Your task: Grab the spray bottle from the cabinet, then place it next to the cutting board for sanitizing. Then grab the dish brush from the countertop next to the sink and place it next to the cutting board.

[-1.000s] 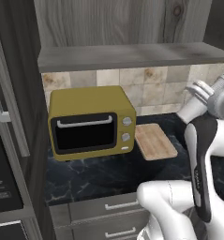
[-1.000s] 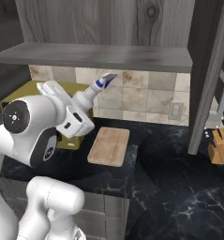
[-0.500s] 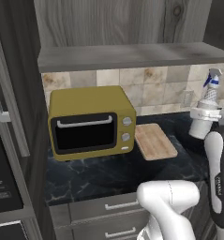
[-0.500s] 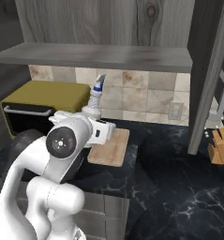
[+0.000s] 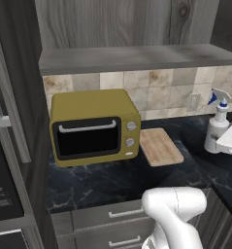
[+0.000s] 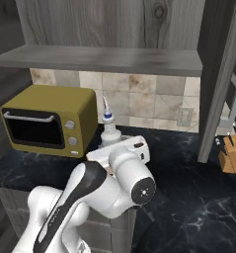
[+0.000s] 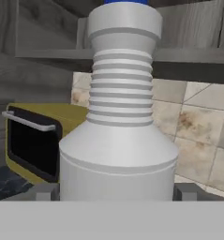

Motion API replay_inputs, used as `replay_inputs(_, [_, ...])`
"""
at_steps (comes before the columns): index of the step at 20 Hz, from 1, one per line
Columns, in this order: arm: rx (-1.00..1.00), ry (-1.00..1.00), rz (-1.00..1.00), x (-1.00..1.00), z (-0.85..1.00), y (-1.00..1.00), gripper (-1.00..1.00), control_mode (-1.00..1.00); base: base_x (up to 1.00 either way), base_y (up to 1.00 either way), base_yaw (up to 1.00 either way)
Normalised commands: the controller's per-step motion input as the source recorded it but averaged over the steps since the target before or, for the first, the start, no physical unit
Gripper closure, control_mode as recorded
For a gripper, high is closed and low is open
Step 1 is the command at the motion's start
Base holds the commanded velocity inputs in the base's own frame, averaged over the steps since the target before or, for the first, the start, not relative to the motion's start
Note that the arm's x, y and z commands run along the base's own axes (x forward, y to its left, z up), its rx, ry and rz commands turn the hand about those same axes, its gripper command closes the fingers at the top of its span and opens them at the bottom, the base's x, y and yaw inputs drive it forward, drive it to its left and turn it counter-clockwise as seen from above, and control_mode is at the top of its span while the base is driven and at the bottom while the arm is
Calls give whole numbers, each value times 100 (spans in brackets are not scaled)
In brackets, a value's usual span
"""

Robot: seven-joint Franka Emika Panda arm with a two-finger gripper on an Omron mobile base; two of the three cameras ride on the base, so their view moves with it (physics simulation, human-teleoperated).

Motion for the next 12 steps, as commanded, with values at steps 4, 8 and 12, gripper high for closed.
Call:
replay_inputs(4, [0, -14, 31, 54, -31, -45, 100, -100, 0, 0, 0])
replay_inputs(8, [0, 0, 23, 65, -29, -41, 100, -100, 0, 0, 0])
replay_inputs(12, [0, 1, 20, 63, -28, -34, 100, -100, 0, 0, 0])
